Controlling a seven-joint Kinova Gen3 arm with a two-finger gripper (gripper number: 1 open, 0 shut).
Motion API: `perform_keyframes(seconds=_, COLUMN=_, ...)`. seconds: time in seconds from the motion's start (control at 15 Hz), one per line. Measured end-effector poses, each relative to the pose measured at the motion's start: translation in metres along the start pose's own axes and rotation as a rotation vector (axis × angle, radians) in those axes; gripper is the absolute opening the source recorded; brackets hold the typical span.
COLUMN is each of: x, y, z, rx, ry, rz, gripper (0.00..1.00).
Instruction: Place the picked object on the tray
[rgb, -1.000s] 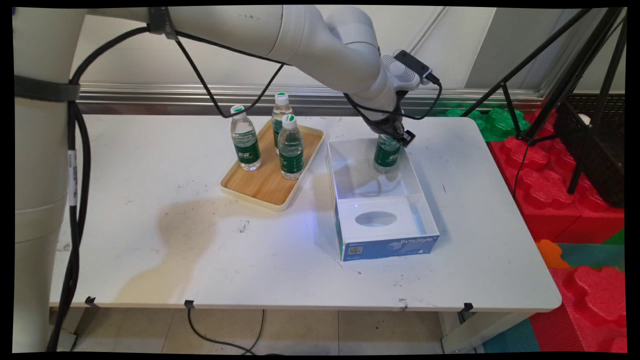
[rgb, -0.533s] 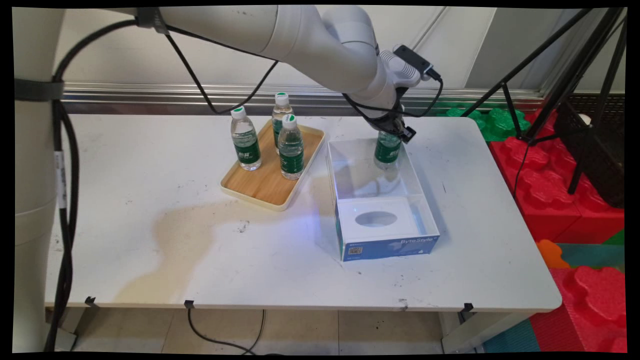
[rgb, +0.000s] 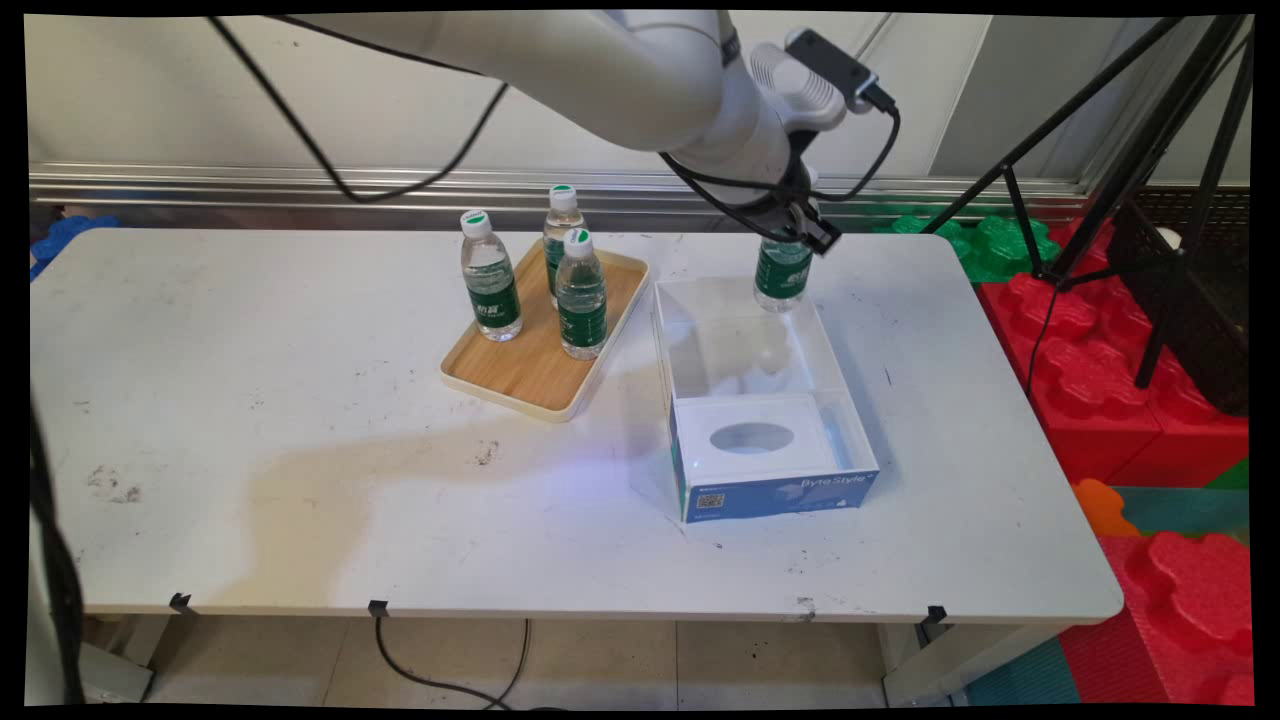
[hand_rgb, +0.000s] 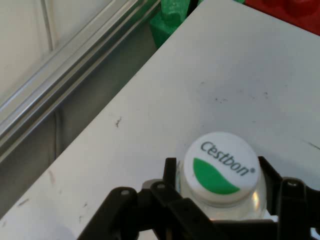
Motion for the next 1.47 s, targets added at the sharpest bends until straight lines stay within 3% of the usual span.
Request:
perform_keyframes(seconds=0.6, x=-0.038, y=-0.017, z=-0.094, rx=0.021, ry=-0.004, rz=0.027, gripper=0.0)
perform_keyframes(seconds=1.0, x=-0.094, y=-0.044, z=-0.151, rx=0.05, ry=-0.065, rz=0.027, gripper=0.0)
perform_keyframes(seconds=1.47, x=-0.142, y=-0.078, z=-0.18, rx=0.064, ry=-0.127, rz=0.002, gripper=0.0)
